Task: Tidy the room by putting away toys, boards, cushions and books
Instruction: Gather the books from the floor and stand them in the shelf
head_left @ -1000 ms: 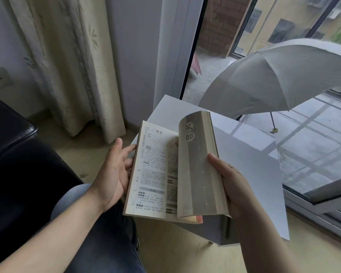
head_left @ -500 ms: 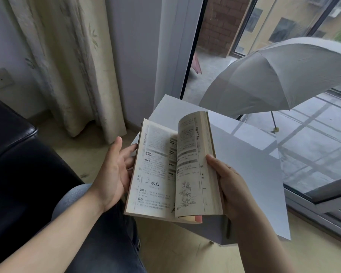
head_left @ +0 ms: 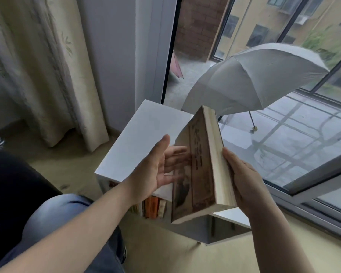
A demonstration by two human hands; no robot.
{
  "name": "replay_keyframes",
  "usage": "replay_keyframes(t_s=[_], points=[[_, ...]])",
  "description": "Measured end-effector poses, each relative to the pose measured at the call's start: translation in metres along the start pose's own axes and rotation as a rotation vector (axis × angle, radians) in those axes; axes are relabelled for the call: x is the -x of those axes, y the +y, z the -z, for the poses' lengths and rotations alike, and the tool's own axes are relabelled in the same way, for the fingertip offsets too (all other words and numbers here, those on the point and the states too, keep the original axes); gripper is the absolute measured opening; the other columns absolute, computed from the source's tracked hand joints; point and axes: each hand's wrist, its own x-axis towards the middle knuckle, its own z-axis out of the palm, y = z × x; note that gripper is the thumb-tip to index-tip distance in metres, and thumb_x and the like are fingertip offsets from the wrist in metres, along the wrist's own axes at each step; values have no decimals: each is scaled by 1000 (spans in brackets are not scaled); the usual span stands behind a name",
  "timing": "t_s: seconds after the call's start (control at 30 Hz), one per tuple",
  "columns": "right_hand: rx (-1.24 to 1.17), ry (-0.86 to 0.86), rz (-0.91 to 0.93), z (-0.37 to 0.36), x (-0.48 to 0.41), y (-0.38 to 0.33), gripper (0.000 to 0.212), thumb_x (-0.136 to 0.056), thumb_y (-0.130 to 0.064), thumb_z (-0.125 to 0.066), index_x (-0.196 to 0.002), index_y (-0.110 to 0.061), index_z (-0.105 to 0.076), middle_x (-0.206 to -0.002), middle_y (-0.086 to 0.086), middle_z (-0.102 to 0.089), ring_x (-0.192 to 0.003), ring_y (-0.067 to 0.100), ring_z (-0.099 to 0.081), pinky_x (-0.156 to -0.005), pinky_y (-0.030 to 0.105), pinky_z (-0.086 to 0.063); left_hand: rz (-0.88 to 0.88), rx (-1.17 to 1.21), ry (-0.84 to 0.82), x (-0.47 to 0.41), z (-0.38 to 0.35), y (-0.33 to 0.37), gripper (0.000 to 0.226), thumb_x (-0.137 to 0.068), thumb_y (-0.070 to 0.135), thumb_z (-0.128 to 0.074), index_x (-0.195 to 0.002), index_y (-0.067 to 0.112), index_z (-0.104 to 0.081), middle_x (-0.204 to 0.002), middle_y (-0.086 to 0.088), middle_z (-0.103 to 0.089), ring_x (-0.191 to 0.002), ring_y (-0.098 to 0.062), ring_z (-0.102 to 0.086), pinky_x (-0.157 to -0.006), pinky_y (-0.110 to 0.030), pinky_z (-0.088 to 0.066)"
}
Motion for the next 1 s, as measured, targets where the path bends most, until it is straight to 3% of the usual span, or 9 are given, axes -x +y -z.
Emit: replay_keyframes(t_s=[0.1,0.17,0.33,0.4,0.5,0.67,0.83,0.9,1.0], points=[[86,31,-11,15,-1,4,56,-84,-70,-47,-100,-23,-71,-97,8,-73,-88,27,-70,-84,46,-55,73,-90,3,-10,-10,-15,67,-78,63,-40,-126,19,-55,-125,0,-65,-116,-16,-61,-104,-41,-45],[135,15,-19,22,0,7,60,-81,-73,-49,-103,-22,-71,-97,7,-74,-90,28,-71,-85,47,-55,111,-159,0,-11,-10,-21,64,-80,67,-40,-122,22,-58,-126,1,-64,-117,-15,-60,-105,-40,-44],[218,0,-63,37,0,26,33,-87,-35,-64,-107,-9,-63,-98,11,-73,-91,31,-70,-86,52,-55,132,-265,103,-7,-9,-32,55,-83,56,-43,-116,15,-60,-121,-6,-65,-114,-20,-61,-102,-40,-46],[152,27,-122,41,1,38,24,-90,-20,-62,-110,-6,-62,-100,13,-72,-92,31,-70,-86,54,-55,91,-380,204,-7,-6,-34,36,-92,42,-48,-109,15,-63,-111,-5,-68,-109,-20,-64,-98,-38,-50],[1,37,-152,42,5,50,26,-91,-14,-60,-116,-5,-60,-100,14,-73,-91,32,-71,-79,47,-58,38,-595,326,-7,4,-38,18,-95,27,-53,-106,19,-65,-105,0,-68,-103,-16,-64,-95,-39,-52],[-127,2,-89,40,13,57,25,-91,-12,-58,-115,-7,-58,-97,12,-74,-87,29,-72,-65,35,-60,54,-611,385,-3,8,-41,51,-89,32,-63,-133,12,-49,-123,-4,-60,-110,-20,-61,-95,-41,-52],[-209,-109,-23,43,24,62,39,-78,-23,-66,-113,-10,-57,-101,13,-71,-89,29,-70,-70,38,-58,33,-495,327,4,7,-37,87,-64,69,-70,-130,16,-52,-122,-3,-64,-113,-21,-61,-93,-43,-53],[-220,-149,-6,46,30,69,60,-65,-35,-83,-114,-11,-58,-104,15,-70,-93,32,-69,-71,39,-58,-21,-405,302,8,3,-33,78,-63,63,-75,-123,15,-57,-114,-5,-68,-107,-22,-65,-91,-46,-53],[-201,-183,12,49,45,86,78,-53,-46,-87,-117,-11,-59,-110,16,-69,-98,35,-67,-74,39,-58,-78,-350,312,15,2,-36,63,-63,49,-79,-114,17,-62,-107,-4,-71,-102,-23,-67,-89,-45,-54]])
